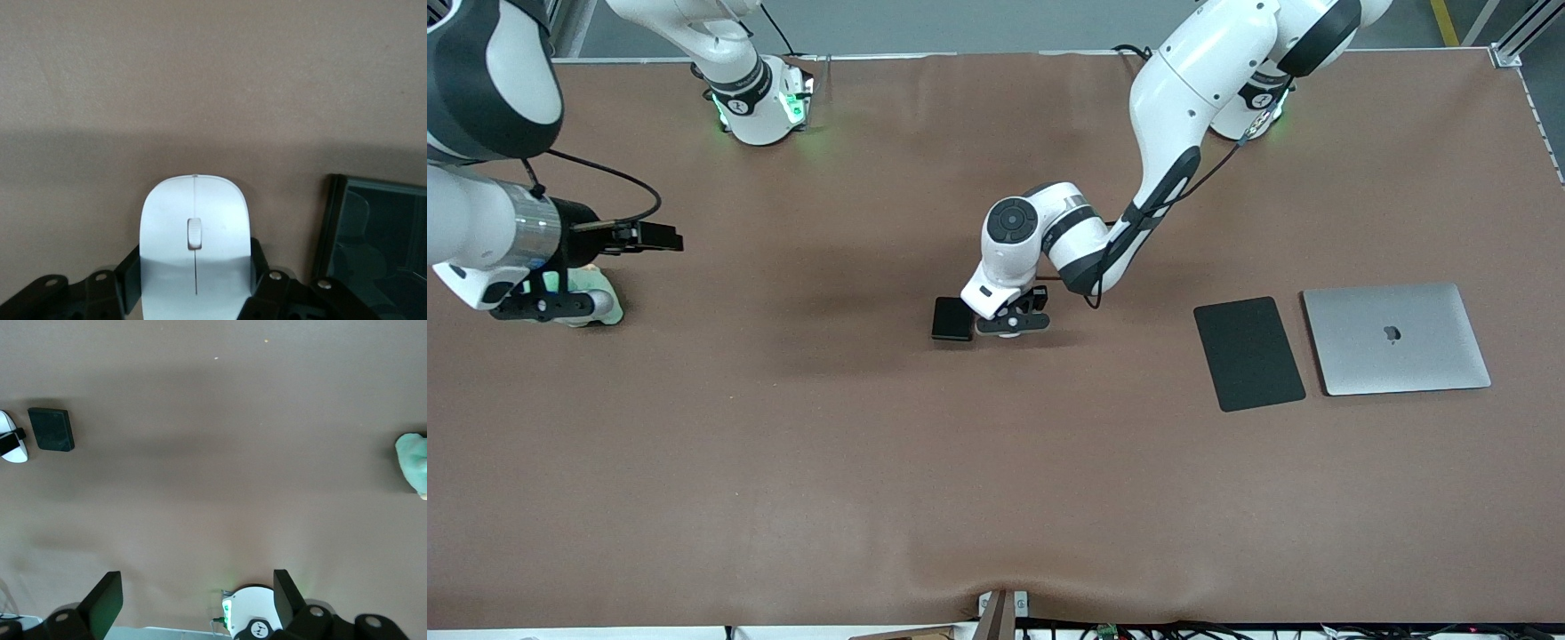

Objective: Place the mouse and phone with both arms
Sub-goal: 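Grasp the white mouse with the left gripper while the right gripper reaches out, then carry the mouse to the pad while the right gripper grasps the phone, then lower the mouse onto the black pad and open the left gripper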

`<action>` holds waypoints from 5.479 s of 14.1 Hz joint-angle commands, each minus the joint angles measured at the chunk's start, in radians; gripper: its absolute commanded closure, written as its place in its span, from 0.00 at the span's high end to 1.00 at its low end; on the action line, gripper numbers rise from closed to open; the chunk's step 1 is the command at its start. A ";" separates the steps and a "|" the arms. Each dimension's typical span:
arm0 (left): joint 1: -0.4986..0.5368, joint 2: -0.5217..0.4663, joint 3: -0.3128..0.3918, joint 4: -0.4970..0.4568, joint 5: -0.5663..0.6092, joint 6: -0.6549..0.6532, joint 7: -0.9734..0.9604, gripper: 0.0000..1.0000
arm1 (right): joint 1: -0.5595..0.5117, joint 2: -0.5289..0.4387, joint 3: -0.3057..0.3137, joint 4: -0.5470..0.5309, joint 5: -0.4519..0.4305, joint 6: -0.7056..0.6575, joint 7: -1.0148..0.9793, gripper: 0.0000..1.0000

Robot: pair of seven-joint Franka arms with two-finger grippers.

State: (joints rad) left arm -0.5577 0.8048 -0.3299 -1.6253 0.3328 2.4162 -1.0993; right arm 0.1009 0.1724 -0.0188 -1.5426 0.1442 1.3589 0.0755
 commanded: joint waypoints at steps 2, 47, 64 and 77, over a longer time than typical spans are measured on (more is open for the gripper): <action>0.007 -0.074 0.011 0.013 0.031 -0.089 -0.025 0.00 | 0.065 -0.010 0.000 -0.051 0.043 0.061 0.084 1.00; 0.992 -0.405 -0.173 -0.435 -0.015 -0.117 0.912 0.00 | 0.614 0.495 -0.009 -0.195 0.015 1.029 0.556 1.00; 0.978 -0.276 -0.172 -0.515 -0.015 0.165 0.765 0.00 | 0.640 0.513 -0.030 -0.225 -0.040 1.074 0.564 0.83; 0.981 -0.436 -0.227 -0.394 -0.008 -0.069 0.772 1.00 | 0.642 0.504 -0.030 -0.214 -0.041 1.030 0.578 0.00</action>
State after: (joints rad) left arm 0.4182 0.4454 -0.5253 -2.0589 0.3305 2.4665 -0.3221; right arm 0.7335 0.6845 -0.0436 -1.7560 0.1219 2.4016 0.6262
